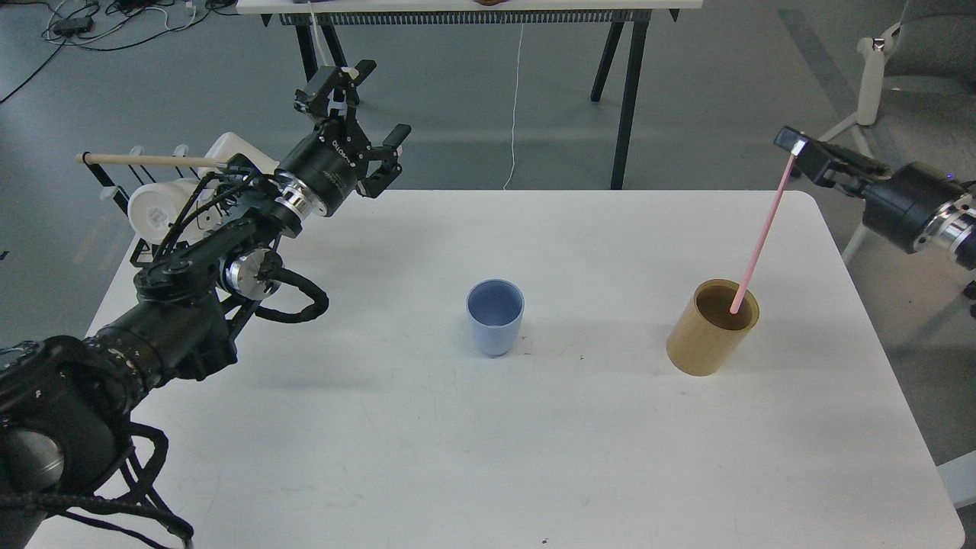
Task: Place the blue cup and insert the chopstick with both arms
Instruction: 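Grasp the pink stick in the tan cup with the right gripper and lift it out, then carry the pink stick over the blue cup and lower it inside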
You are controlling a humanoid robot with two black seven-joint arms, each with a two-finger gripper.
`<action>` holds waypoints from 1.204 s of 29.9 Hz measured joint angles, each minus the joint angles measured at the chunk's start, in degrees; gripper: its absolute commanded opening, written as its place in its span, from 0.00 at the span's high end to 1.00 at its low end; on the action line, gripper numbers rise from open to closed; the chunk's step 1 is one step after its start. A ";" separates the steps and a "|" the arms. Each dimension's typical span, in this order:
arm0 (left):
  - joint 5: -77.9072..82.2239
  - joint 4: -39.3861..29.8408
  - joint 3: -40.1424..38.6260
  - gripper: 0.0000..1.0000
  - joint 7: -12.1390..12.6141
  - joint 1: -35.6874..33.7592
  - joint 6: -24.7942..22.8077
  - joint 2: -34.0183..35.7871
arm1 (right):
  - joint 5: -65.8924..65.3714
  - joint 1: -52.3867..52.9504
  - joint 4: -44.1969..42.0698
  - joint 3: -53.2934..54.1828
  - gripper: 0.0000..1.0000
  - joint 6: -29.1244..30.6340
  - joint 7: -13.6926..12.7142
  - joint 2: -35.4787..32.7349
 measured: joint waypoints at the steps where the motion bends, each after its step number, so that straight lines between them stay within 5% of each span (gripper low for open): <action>1: 0.02 0.00 0.00 0.01 0.00 0.01 0.00 -0.03 | 1.28 1.31 1.12 0.02 1.00 0.33 0.00 -0.83; 8: 0.12 1.34 0.17 0.01 0.00 3.07 0.00 1.02 | 6.91 9.13 4.26 -0.34 1.00 -1.06 0.00 2.24; 25: 0.14 10.61 0.17 0.01 0.00 10.14 0.01 1.24 | -2.14 14.10 -21.96 -15.28 1.00 -22.20 0.00 44.27; 36: 0.13 10.64 0.17 0.01 0.00 10.14 0.00 1.15 | -3.30 11.02 -27.41 -20.50 1.00 -23.14 0.00 51.17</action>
